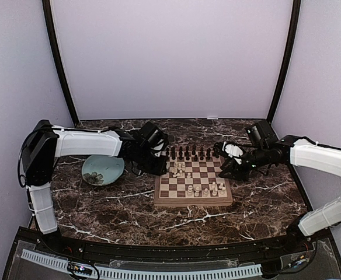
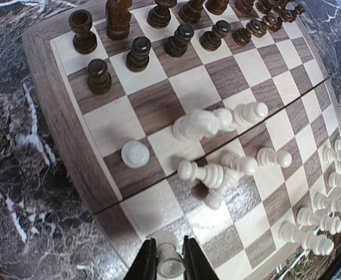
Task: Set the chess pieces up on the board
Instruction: Pick up the rook from the chessboard, then place the rook at a1.
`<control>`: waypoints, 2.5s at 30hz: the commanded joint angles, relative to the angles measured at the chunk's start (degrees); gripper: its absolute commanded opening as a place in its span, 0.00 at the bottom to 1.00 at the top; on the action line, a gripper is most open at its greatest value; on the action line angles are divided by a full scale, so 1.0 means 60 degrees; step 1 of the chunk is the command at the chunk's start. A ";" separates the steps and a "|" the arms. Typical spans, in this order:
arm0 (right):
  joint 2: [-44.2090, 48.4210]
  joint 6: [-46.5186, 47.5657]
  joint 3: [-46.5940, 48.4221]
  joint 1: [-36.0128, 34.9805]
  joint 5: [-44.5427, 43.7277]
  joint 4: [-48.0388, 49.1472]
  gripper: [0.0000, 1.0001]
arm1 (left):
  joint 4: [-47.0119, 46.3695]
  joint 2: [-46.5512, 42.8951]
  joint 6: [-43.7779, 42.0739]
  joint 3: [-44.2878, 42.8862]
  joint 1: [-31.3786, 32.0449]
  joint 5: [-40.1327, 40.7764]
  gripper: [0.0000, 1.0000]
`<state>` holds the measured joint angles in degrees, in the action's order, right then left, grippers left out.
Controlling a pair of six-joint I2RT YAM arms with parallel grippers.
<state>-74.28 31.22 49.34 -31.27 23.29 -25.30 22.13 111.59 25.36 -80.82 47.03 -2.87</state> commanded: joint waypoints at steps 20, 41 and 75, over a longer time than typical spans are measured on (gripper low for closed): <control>-0.0159 0.0042 0.0009 0.0011 0.0111 0.0197 0.34 | 0.0381 -0.1191 -0.0563 0.1367 0.1166 0.0016 0.15; -0.0159 0.0071 -0.0007 0.0011 0.0118 0.0207 0.34 | 0.0863 -0.0635 -0.0673 0.1054 0.1180 -0.0261 0.17; -0.0076 0.0072 -0.0046 0.0011 0.0020 0.0198 0.33 | 0.0065 -0.0959 -0.1063 -0.0541 -0.0258 0.0282 0.37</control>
<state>-75.09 31.24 49.32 -31.27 23.31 -25.30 24.08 103.37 18.72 -80.82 47.00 -1.89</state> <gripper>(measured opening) 0.335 0.378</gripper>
